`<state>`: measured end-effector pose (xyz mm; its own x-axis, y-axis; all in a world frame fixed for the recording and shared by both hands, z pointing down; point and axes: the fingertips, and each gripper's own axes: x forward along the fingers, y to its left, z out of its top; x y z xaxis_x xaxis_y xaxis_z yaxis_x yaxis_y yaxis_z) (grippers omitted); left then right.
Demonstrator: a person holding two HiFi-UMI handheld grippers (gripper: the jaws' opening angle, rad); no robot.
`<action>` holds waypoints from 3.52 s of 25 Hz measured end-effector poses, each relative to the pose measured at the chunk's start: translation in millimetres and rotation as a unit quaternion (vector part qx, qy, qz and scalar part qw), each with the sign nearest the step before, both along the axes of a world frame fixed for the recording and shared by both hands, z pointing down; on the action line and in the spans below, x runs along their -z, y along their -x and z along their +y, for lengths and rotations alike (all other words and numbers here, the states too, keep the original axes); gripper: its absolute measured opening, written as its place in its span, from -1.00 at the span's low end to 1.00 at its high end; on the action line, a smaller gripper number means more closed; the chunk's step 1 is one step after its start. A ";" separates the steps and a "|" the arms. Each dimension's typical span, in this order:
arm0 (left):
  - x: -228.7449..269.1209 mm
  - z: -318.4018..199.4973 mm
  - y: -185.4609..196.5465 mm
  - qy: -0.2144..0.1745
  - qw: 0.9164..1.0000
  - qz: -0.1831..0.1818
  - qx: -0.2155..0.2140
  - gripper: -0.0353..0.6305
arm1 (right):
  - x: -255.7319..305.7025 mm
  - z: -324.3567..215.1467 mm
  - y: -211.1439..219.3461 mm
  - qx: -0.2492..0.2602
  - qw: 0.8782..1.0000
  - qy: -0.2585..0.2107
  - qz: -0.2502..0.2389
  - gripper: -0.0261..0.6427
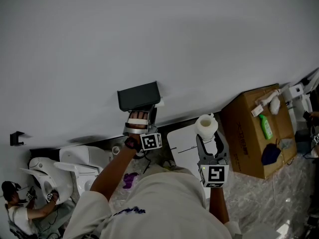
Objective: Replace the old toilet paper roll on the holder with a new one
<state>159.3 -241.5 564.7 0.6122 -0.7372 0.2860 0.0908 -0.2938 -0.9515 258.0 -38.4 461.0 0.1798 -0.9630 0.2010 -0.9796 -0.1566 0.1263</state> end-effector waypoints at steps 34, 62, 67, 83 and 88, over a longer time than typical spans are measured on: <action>2.5 32.5 -38.3 0.002 0.999 0.010 -0.042 -0.46 | 2.7 37.9 -7.7 -0.051 0.999 0.000 -0.001 -0.13; 81.5 68.6 5.8 0.235 0.918 0.321 -0.007 -0.45 | -16.3 14.5 -14.9 -0.023 1.000 0.004 0.012 -0.13; 103.4 64.6 32.1 0.309 0.863 0.401 -0.003 -0.45 | -14.8 -11.5 -3.5 0.009 0.999 0.006 0.031 -0.13; 136.2 34.1 132.0 0.302 0.792 0.529 0.041 -0.45 | -24.3 -84.0 29.9 0.099 0.989 0.033 0.108 -0.13; 133.5 30.4 147.8 0.300 0.785 0.539 0.056 -0.45 | -35.8 -96.6 33.8 0.130 0.974 0.062 0.174 -0.13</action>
